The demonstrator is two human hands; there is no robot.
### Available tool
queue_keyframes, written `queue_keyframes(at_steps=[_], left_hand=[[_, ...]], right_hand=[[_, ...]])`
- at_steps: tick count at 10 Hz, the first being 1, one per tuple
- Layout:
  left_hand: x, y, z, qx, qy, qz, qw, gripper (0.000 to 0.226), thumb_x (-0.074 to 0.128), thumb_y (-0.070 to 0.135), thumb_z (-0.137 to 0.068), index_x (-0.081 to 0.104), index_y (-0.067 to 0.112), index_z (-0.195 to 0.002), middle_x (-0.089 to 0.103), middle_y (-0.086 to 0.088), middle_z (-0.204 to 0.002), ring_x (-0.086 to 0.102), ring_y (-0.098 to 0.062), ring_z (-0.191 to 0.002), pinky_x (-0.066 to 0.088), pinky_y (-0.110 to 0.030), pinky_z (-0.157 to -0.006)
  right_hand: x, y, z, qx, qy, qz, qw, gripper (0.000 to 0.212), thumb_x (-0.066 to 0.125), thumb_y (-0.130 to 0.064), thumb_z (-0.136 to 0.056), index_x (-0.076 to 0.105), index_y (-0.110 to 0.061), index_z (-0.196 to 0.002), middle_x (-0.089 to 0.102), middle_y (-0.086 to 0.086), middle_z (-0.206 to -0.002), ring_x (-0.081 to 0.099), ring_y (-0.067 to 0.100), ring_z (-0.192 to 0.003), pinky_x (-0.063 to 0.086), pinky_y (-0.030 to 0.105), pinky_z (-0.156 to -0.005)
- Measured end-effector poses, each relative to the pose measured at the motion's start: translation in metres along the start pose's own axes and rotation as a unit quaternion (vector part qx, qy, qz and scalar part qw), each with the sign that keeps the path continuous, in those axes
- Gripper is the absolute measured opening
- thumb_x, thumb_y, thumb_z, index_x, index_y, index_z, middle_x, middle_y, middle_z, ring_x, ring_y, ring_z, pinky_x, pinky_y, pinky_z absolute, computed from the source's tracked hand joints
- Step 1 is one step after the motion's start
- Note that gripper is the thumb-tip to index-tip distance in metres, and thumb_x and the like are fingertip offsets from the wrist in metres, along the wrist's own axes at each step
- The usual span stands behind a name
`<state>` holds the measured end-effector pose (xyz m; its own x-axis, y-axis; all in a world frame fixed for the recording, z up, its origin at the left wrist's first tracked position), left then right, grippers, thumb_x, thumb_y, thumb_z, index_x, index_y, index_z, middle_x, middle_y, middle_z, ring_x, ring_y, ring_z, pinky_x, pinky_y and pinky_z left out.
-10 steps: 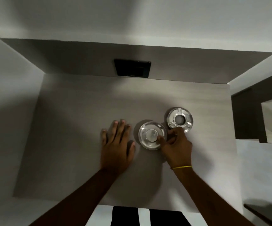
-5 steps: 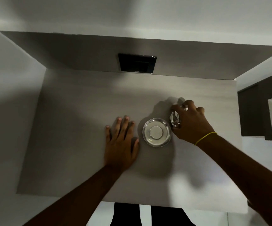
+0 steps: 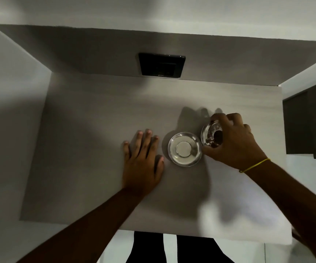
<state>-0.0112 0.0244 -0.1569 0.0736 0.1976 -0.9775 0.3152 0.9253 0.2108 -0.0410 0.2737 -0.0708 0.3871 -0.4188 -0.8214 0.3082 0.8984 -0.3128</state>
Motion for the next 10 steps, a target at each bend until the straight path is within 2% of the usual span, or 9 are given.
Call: queue_keyframes(at_steps=[1, 2, 3, 5, 6, 8, 9, 10], left_hand=[[0.001, 0.000, -0.001, 0.001, 0.001, -0.004, 1.000, 0.066, 0.045, 0.047, -0.104, 0.039, 0.018, -0.164, 0.030, -0.011, -0.178, 0.020, -0.034, -0.168, 0.021, -0.070, -0.129], [0.003, 0.000, 0.000, 0.002, -0.004, -0.003, 1.000, 0.067, 0.042, 0.049, -0.106, 0.036, 0.019, -0.165, 0.027, -0.010, -0.179, 0.017, -0.034, -0.168, 0.020, -0.071, -0.129], [0.004, 0.000, 0.000, 0.003, -0.005, -0.004, 1.000, 0.068, 0.041, 0.051, -0.107, 0.032, 0.020, -0.167, 0.026, -0.010, -0.180, 0.017, -0.034, -0.168, 0.020, -0.071, -0.129], [0.006, -0.001, -0.001, 0.001, -0.014, -0.004, 1.000, 0.067, 0.041, 0.051, -0.108, 0.034, 0.020, -0.167, 0.026, -0.010, -0.180, 0.016, -0.034, -0.169, 0.018, -0.070, -0.129], [0.006, 0.000, 0.000, 0.003, -0.016, -0.003, 1.000, 0.066, 0.038, 0.052, -0.108, 0.036, 0.020, -0.166, 0.027, -0.009, -0.180, 0.016, -0.033, -0.169, 0.017, -0.069, -0.130], [0.008, 0.000, 0.001, 0.004, -0.021, -0.004, 1.000, 0.066, 0.039, 0.053, -0.108, 0.037, 0.020, -0.165, 0.026, -0.008, -0.180, 0.014, -0.032, -0.169, 0.016, -0.068, -0.131], [-0.001, -0.001, 0.000, 0.013, -0.042, 0.003, 0.999, 0.066, 0.041, 0.051, -0.108, 0.037, 0.020, -0.166, 0.025, -0.008, -0.181, 0.015, -0.032, -0.169, 0.021, -0.070, -0.129], [-0.035, 0.002, -0.012, 0.022, -0.019, -0.009, 1.000, 0.064, 0.042, 0.050, -0.109, 0.038, 0.018, -0.165, 0.026, -0.008, -0.180, 0.015, -0.031, -0.169, 0.022, -0.072, -0.128]], right_hand=[[-0.002, -0.024, 0.009, -0.034, 0.014, -0.014, 0.999, 0.101, 0.070, -0.073, -0.057, 0.048, -0.031, -0.146, 0.049, 0.013, -0.143, 0.057, 0.042, -0.127, 0.046, 0.050, -0.112], [0.010, -0.056, 0.015, -0.089, 0.015, 0.024, 0.996, 0.096, 0.074, -0.065, -0.060, 0.052, -0.027, -0.145, 0.049, 0.011, -0.141, 0.057, 0.039, -0.124, 0.045, 0.045, -0.110], [0.029, -0.077, 0.016, -0.106, -0.003, 0.073, 0.992, 0.095, 0.074, -0.058, -0.063, 0.047, -0.029, -0.149, 0.043, 0.008, -0.145, 0.053, 0.044, -0.118, 0.055, 0.047, -0.101], [0.052, -0.084, 0.016, -0.116, -0.003, 0.122, 0.986, 0.092, 0.066, -0.057, -0.065, 0.045, -0.027, -0.149, 0.041, 0.009, -0.146, 0.050, 0.045, -0.116, 0.063, 0.051, -0.084], [0.060, -0.082, 0.017, -0.114, -0.016, 0.133, 0.984, 0.092, 0.071, -0.054, -0.068, 0.043, -0.028, -0.152, 0.038, 0.009, -0.148, 0.049, 0.044, -0.120, 0.063, 0.051, -0.088], [0.067, -0.079, 0.019, -0.122, -0.040, 0.105, 0.986, 0.093, 0.076, -0.043, -0.075, 0.038, -0.027, -0.159, 0.032, 0.009, -0.154, 0.047, 0.044, -0.130, 0.057, 0.053, -0.103], [0.055, -0.083, 0.024, -0.130, -0.052, 0.112, 0.984, 0.102, 0.071, -0.055, -0.077, 0.026, -0.032, -0.165, 0.027, 0.006, -0.165, 0.038, 0.043, -0.150, 0.052, 0.054, -0.112], [0.012, -0.081, 0.031, -0.103, 0.020, 0.086, 0.991, 0.108, 0.068, -0.069, -0.075, 0.021, -0.038, -0.167, 0.017, 0.003, -0.175, 0.024, 0.044, -0.161, 0.052, 0.063, -0.112]])
Point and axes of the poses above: each hand's wrist, its own z-axis away from the middle knuckle, its own x-axis out of the palm, y = z × x, the point moved 9 cm from there along -z, towards the middle knuckle
